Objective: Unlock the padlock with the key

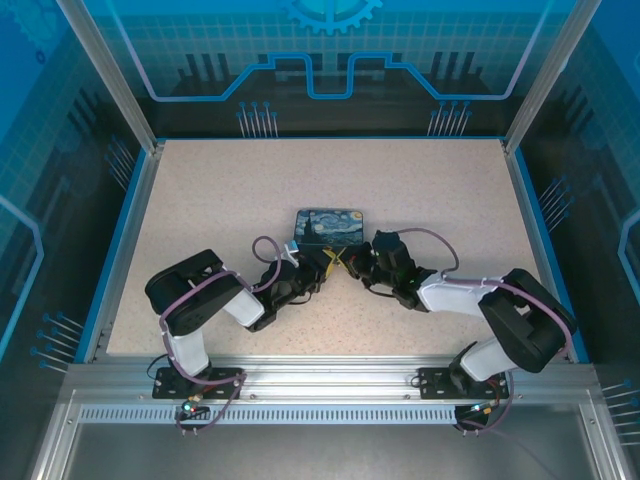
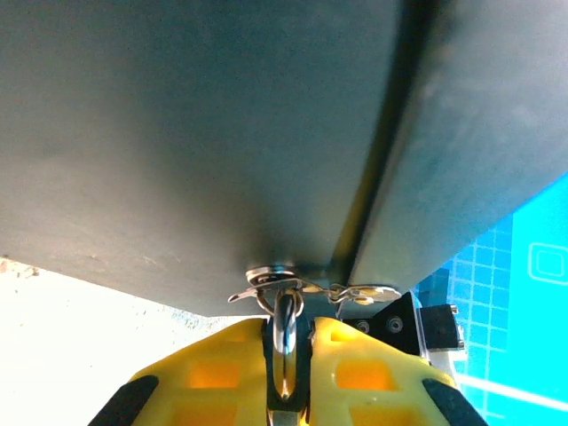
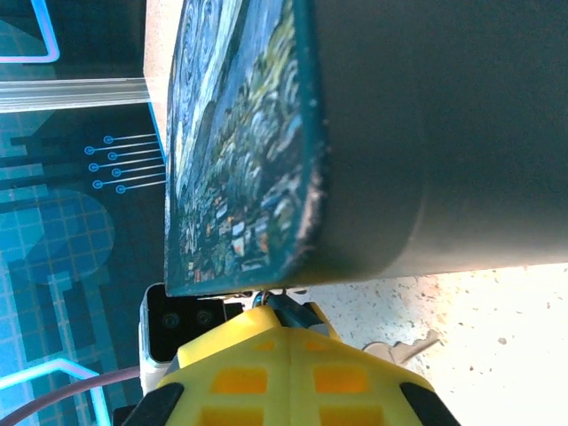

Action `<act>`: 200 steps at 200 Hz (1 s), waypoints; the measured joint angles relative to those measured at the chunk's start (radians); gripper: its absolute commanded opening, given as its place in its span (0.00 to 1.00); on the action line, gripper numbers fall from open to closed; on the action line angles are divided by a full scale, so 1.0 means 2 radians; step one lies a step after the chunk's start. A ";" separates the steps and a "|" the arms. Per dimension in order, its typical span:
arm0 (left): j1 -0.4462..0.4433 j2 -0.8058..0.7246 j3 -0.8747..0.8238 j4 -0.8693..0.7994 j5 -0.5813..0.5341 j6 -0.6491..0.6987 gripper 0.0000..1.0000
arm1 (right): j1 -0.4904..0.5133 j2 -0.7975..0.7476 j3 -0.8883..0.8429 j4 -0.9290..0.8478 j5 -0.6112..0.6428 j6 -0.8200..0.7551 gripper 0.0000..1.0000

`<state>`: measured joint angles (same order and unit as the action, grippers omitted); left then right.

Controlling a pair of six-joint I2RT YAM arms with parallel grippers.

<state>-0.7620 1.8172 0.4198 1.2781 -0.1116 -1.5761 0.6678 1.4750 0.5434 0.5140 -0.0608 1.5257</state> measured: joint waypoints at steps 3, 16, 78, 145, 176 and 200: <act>0.000 0.000 0.000 0.000 0.000 0.000 0.00 | 0.000 0.000 0.000 0.001 0.000 0.001 0.13; 0.000 0.000 0.000 0.000 0.000 0.000 0.00 | 0.000 -0.001 0.000 0.004 0.000 0.002 0.21; 0.000 0.001 0.000 0.000 0.000 0.000 0.00 | -0.006 -0.115 -0.003 -0.094 0.003 -0.070 0.71; 0.000 0.001 0.000 -0.001 0.000 -0.002 0.00 | -0.020 -0.166 0.120 -0.336 0.005 -0.335 0.68; 0.000 -0.006 0.000 -0.015 0.000 -0.012 0.00 | -0.020 -0.146 0.162 -0.405 0.013 -0.463 0.58; 0.000 -0.029 0.000 -0.051 0.000 -0.023 0.00 | -0.019 -0.133 0.167 -0.434 0.019 -0.521 0.57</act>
<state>-0.7624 1.7599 0.4198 1.1763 -0.1108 -1.6226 0.6300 1.2098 0.8772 -0.3531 -0.0223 0.4828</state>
